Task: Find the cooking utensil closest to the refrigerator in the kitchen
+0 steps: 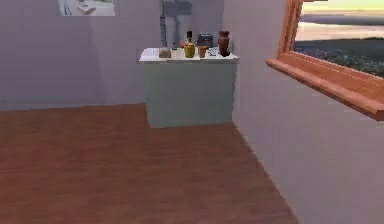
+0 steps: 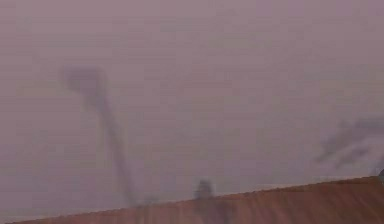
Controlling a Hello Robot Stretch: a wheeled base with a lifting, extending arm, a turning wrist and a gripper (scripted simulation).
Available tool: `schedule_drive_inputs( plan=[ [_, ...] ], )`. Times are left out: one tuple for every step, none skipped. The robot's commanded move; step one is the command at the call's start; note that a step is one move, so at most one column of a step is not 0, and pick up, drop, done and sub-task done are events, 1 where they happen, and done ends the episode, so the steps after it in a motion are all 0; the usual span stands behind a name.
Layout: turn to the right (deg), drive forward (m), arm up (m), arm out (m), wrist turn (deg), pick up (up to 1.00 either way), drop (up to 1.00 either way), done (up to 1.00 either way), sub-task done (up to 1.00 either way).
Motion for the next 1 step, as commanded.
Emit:
schedule_drive_inputs(
  plan=[
    [0.0, 1.00, 0.00, 0.00, 0.0, 0.00, 0.00, 0.00, 0.00]
  ],
)
